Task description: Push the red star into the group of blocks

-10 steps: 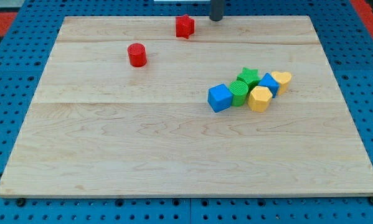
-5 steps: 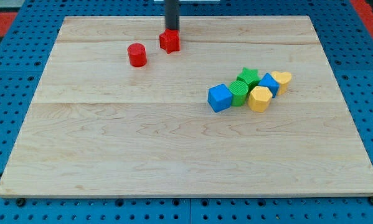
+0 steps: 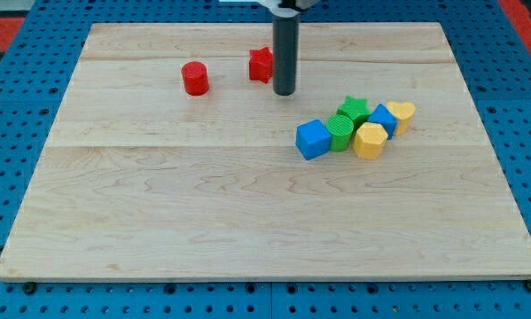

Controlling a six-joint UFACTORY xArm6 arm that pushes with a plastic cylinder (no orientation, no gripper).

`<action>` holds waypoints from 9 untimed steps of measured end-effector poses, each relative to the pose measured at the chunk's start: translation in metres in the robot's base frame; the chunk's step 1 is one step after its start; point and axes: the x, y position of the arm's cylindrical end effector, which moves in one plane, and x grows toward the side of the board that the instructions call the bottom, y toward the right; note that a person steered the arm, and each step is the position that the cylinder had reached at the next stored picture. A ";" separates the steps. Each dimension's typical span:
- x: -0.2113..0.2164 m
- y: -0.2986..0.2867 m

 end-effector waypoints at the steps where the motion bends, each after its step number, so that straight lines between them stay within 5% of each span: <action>1: -0.035 0.038; 2: -0.096 0.032; 3: -0.094 -0.025; 4: -0.057 -0.065; 5: -0.023 0.008; 9: 0.030 -0.011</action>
